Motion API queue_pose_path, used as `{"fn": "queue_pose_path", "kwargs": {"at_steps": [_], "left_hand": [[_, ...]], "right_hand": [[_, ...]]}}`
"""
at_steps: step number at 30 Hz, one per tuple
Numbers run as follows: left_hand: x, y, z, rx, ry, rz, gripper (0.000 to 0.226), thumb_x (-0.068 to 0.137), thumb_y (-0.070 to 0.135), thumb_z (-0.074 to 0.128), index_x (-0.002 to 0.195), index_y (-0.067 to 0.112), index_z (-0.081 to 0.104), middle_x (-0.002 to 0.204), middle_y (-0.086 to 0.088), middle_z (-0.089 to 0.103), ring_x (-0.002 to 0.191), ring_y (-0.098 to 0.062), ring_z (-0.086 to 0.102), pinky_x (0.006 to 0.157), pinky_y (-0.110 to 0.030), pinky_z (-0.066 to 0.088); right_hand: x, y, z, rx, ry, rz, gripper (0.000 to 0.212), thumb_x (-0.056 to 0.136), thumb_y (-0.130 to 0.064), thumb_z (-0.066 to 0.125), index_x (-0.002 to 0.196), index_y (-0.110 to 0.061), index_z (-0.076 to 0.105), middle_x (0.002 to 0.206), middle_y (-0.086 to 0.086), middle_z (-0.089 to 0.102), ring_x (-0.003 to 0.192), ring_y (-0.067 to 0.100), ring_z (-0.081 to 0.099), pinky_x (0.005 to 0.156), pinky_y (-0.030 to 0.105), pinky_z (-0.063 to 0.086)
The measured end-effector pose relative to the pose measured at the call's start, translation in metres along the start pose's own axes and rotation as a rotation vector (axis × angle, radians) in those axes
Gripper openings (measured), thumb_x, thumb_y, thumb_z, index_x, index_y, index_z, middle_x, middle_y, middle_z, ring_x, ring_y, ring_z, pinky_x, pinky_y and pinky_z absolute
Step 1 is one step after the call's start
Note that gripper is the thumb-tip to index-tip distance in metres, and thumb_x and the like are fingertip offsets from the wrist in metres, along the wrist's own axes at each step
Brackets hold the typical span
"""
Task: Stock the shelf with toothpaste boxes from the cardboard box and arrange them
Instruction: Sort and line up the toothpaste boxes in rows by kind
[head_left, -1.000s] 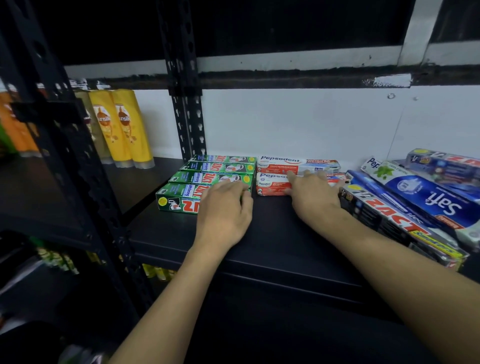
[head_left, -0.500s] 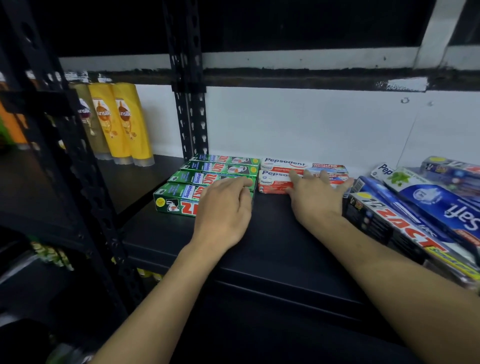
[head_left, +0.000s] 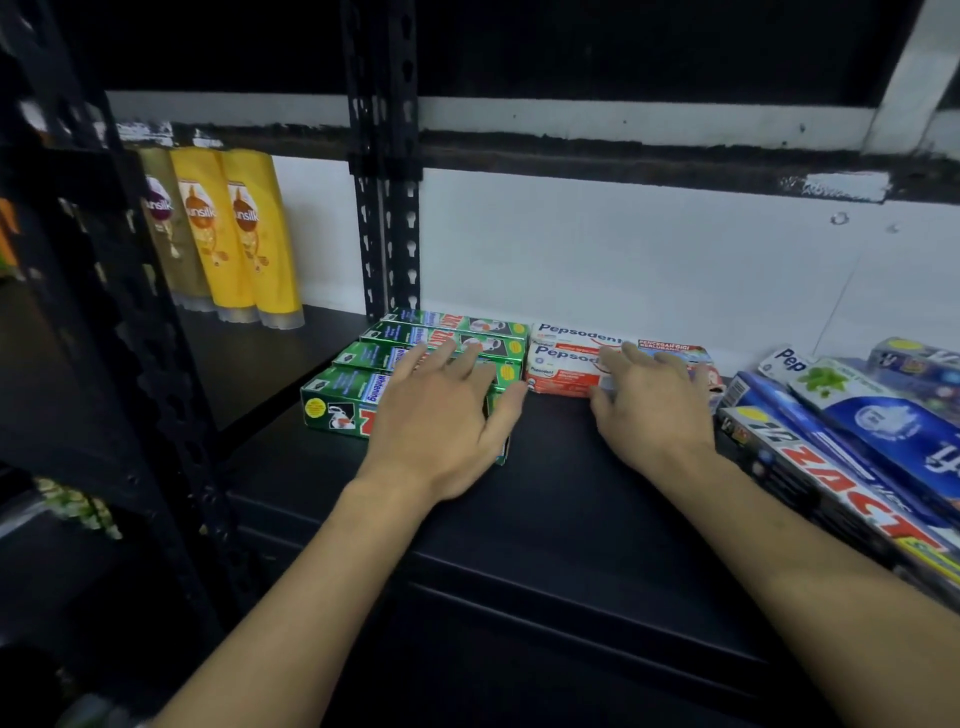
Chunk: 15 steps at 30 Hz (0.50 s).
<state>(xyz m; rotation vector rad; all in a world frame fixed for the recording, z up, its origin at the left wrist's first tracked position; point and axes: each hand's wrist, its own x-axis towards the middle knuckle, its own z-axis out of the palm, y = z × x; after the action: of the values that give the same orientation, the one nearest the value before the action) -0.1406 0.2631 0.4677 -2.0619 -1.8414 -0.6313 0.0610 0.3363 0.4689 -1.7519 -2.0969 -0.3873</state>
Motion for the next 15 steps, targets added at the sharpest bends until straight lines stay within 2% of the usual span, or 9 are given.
{"fn": "queue_pose_path", "kwargs": {"at_steps": [2,6,10,15], "left_hand": [[-0.003,0.0,-0.001,-0.016,-0.012,0.018,0.083,0.09,0.065,-0.002,0.142,0.027,0.05,0.156,0.004,0.038,0.148,-0.015,0.022,0.122,-0.037,0.01],[-0.007,-0.002,-0.001,-0.033,-0.023,0.008,0.086,0.088,0.067,-0.002,0.146,0.026,0.046,0.154,0.005,0.042,0.147,-0.016,0.025,0.122,-0.036,0.012],[-0.008,-0.002,0.0,-0.017,-0.049,-0.001,0.081,0.091,0.067,0.001,0.147,0.027,0.043,0.154,0.006,0.041,0.146,-0.014,0.027,0.12,-0.035,0.014],[-0.007,-0.002,0.001,-0.03,-0.061,-0.009,0.08,0.091,0.068,0.003,0.148,0.028,0.042,0.155,0.007,0.039,0.147,-0.013,0.027,0.12,-0.035,0.016]], "right_hand": [[-0.005,0.002,-0.003,0.0,0.011,-0.016,0.048,0.095,-0.042,0.044,0.14,-0.028,0.044,0.145,0.002,0.048,0.136,0.036,0.036,0.112,0.061,0.022],[-0.015,0.002,-0.002,-0.009,-0.081,-0.095,0.063,0.095,-0.059,0.037,0.151,-0.03,0.03,0.159,0.005,0.027,0.144,0.036,0.021,0.116,0.059,0.016],[-0.017,0.0,-0.001,-0.015,-0.161,-0.093,0.077,0.092,-0.071,0.022,0.156,-0.03,0.012,0.164,0.006,0.011,0.149,0.036,0.005,0.119,0.058,0.006],[-0.017,-0.001,-0.002,0.027,-0.243,-0.07,0.085,0.085,-0.079,0.01,0.156,-0.033,0.001,0.165,0.003,-0.002,0.15,0.033,-0.009,0.119,0.056,-0.006]]}}
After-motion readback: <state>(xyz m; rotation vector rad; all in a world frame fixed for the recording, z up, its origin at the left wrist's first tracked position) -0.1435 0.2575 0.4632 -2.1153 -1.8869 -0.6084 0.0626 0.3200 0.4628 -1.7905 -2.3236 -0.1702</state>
